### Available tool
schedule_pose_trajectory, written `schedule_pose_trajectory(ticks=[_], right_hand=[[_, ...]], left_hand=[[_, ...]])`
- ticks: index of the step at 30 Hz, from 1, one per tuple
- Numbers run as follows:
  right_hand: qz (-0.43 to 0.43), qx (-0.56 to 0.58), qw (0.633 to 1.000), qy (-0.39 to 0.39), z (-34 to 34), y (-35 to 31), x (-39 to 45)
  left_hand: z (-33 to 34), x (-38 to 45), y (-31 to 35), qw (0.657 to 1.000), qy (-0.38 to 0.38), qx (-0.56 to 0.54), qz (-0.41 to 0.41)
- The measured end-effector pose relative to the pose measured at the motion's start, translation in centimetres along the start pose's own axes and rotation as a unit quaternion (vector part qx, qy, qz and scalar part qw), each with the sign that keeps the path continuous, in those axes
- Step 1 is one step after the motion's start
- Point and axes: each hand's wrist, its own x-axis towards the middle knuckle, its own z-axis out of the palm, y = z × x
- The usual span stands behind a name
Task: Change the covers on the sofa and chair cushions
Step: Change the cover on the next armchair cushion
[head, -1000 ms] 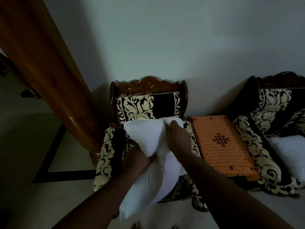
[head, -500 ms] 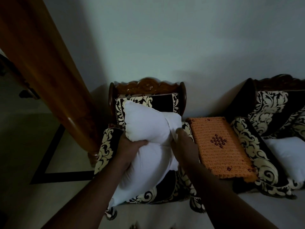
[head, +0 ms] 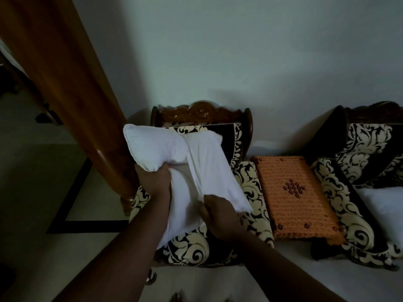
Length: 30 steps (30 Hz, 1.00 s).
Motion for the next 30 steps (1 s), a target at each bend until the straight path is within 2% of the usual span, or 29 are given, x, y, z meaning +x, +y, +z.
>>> schedule_pose_trajectory(ticks=[3,7,10,11,13,18,20,22,25,27,28,30], right_hand=[[0.064,-0.015,0.996,0.062,-0.6,0.5,1.4],[0.130,0.057,0.978,0.153,-3.1,1.5,3.6],[0.137,0.055,0.981,0.124,-3.0,0.4,4.1],[0.147,0.053,0.981,0.115,-2.7,0.1,4.0],[0.161,0.038,0.980,0.110,-2.3,0.6,3.6],[0.181,0.022,0.982,0.042,-1.0,4.0,1.9],[0.208,0.016,0.977,0.052,-0.1,5.0,0.6],[0.244,-0.054,0.967,0.056,0.3,5.6,-0.7],[0.272,-0.099,0.957,-0.031,0.7,5.5,-1.5],[0.254,-0.061,0.965,-0.033,0.8,3.8,-1.2],[0.228,-0.017,0.972,-0.057,0.9,2.8,-0.9],[0.156,-0.006,0.983,-0.092,2.0,2.1,-1.1]], left_hand=[[-0.6,-1.2,1.7,0.997,-0.051,-0.037,-0.053],[-2.0,-3.0,0.0,0.970,-0.162,0.009,-0.183],[-3.3,-4.9,-1.9,0.916,-0.262,-0.002,-0.304],[-3.2,-5.3,-2.4,0.909,-0.268,-0.005,-0.321],[-2.7,-5.6,-2.1,0.915,-0.229,-0.011,-0.331],[-1.6,-5.0,-0.7,0.943,-0.166,-0.053,-0.285],[-1.7,-5.0,-0.5,0.947,-0.162,-0.076,-0.269],[-1.8,-4.9,0.2,0.950,-0.160,-0.105,-0.245],[-1.5,-4.5,0.7,0.956,-0.143,-0.164,-0.197],[-1.1,-4.4,1.3,0.962,-0.119,-0.193,-0.151],[-0.8,-4.1,1.3,0.966,-0.105,-0.202,-0.123],[-0.4,-3.2,1.0,0.974,-0.062,-0.210,-0.056]])
